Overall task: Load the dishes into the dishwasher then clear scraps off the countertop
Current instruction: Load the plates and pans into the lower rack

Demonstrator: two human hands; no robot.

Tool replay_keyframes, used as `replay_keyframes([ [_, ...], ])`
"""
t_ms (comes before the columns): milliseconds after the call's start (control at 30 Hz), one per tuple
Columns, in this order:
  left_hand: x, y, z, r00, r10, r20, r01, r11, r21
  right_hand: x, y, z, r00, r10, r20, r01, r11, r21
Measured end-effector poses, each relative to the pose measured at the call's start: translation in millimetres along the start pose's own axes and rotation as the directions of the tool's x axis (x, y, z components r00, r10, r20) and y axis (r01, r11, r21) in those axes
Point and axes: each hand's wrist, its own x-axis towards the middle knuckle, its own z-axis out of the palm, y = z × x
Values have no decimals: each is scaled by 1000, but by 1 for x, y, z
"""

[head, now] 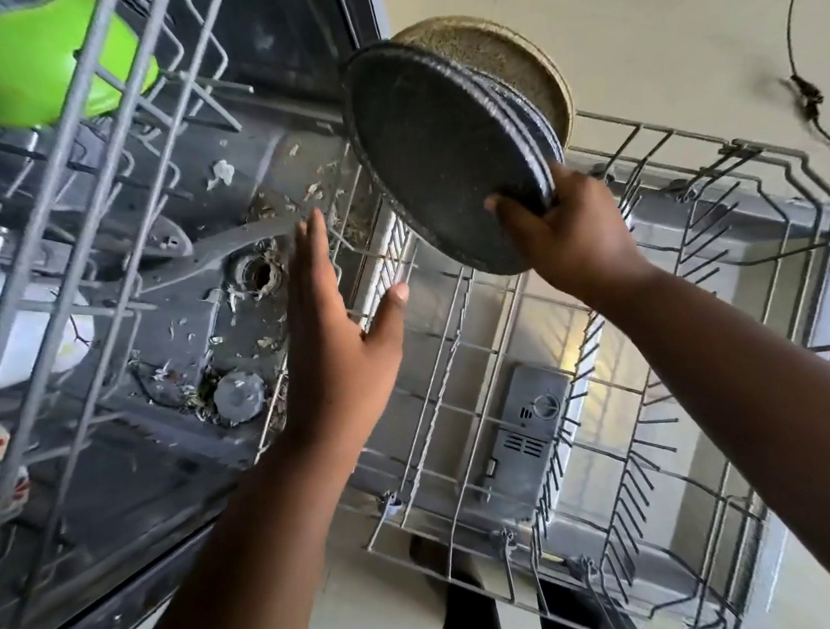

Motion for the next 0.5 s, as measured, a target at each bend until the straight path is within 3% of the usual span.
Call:
replay_keyframes([
  [267,-30,-32,14,990,-106,96,97,991,90,4,8,22,1000,-3,20,2,999,42],
  [500,-35,-44,21,983,-111,143,99,991,88,0,26,37,999,-28,28,28,1000,5],
])
